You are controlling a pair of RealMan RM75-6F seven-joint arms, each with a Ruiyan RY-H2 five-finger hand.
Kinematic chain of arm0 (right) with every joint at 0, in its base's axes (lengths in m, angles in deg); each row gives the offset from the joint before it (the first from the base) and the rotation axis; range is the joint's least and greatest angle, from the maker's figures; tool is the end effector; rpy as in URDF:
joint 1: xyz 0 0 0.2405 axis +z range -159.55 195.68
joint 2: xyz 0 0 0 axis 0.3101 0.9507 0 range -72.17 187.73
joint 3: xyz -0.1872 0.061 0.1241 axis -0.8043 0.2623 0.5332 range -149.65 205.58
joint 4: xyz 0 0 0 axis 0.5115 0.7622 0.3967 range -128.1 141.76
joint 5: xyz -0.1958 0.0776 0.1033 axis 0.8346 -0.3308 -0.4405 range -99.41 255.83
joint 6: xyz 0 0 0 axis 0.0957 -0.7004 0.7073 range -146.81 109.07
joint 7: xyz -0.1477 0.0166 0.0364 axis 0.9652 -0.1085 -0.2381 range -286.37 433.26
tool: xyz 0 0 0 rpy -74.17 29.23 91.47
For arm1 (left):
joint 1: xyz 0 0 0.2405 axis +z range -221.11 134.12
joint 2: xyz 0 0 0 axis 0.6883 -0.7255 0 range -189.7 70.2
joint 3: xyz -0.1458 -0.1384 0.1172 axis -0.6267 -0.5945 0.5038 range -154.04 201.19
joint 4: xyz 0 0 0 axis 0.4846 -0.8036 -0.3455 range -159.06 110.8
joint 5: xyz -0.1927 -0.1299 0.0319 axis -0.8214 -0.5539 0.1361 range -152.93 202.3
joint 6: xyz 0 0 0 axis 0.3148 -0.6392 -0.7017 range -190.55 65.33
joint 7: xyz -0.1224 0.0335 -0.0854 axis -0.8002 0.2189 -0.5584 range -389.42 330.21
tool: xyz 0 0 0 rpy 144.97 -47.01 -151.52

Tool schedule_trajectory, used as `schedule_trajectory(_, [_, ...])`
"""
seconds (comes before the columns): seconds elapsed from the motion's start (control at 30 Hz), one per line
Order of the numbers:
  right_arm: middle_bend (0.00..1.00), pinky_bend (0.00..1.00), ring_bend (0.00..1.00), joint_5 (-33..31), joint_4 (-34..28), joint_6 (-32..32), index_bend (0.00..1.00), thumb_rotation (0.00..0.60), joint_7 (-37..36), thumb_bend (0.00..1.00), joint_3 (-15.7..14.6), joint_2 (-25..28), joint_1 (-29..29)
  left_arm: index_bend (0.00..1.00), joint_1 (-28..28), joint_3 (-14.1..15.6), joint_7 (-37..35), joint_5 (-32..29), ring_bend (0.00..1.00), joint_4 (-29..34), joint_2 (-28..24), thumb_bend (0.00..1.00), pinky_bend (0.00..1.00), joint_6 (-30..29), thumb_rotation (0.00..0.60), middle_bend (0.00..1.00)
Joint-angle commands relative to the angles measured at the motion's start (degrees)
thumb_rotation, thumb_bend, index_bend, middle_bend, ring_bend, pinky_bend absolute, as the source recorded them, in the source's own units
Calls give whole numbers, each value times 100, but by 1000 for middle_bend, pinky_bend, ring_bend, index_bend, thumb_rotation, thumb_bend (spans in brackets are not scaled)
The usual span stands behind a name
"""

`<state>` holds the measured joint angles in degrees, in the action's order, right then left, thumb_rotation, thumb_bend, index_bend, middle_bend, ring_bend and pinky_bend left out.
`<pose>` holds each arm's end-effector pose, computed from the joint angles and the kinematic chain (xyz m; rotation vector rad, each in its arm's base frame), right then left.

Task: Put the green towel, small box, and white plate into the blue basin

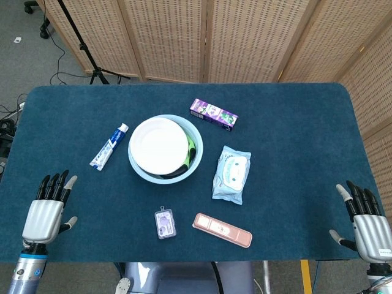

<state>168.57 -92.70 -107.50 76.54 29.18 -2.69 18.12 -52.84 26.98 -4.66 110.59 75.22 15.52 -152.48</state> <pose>-0.2813 -0.1583 0.1339 1.3838 -0.9049 0.9122 -0.2342 0.1788 0.0584 -1.5015 -0.7821 -0.8487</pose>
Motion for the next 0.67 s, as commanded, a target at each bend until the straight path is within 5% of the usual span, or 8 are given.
schedule_trajectory(0.03, [0, 0, 0, 2, -9, -5, 61, 600, 33, 156, 1, -5, -2, 0, 89, 18, -172, 145, 0, -82, -58, 49, 0, -90, 600, 0])
schedule_trajectory(0.67, [0, 0, 0, 49, -63, 120, 61, 600, 263, 156, -55, -84, 46, 0, 259, -169, -469, 373, 0, -103, -169, 54, 0, -104, 600, 0])
